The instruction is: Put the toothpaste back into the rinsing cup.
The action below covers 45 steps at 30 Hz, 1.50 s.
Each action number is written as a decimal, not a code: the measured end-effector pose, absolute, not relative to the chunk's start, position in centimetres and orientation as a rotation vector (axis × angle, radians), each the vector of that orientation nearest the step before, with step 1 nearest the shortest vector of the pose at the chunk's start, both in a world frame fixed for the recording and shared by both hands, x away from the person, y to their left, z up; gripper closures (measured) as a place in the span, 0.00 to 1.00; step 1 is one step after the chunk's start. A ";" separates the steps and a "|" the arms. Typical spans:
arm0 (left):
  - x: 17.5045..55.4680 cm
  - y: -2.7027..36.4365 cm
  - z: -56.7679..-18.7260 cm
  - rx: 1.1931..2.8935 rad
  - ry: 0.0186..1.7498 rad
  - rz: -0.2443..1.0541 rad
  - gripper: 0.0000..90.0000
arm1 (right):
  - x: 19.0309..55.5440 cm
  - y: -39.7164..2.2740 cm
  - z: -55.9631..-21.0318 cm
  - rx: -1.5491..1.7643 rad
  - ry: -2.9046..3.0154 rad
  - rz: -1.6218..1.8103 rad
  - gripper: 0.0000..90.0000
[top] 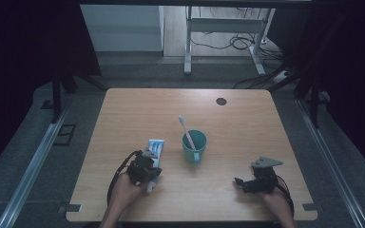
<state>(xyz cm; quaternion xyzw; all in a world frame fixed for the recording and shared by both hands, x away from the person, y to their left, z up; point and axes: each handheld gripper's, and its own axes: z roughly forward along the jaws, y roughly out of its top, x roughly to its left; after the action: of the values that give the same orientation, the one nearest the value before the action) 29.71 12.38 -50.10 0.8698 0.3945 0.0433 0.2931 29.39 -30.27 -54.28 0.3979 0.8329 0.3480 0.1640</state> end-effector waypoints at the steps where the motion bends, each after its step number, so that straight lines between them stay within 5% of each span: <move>1: 29.7 12.5 -50.1 2.318 1.053 0.114 1.00 | 29.4 -30.3 -54.3 1.133 2.374 0.992 0.04; 30: 29.5 15.2 -50.4 2.305 1.118 0.127 0.99 | 29.4 -30.3 -54.3 1.134 2.374 0.992 0.04; 45: 30.0 16.4 -48.7 2.287 1.139 0.186 0.70 | 29.4 -30.3 -54.3 1.134 2.374 0.992 0.04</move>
<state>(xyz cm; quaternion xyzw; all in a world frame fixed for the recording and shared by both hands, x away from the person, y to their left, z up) 29.98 16.41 -48.68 0.8556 0.4259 0.0697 0.2858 29.39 -30.27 -54.28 0.3977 0.8329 0.3480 0.1641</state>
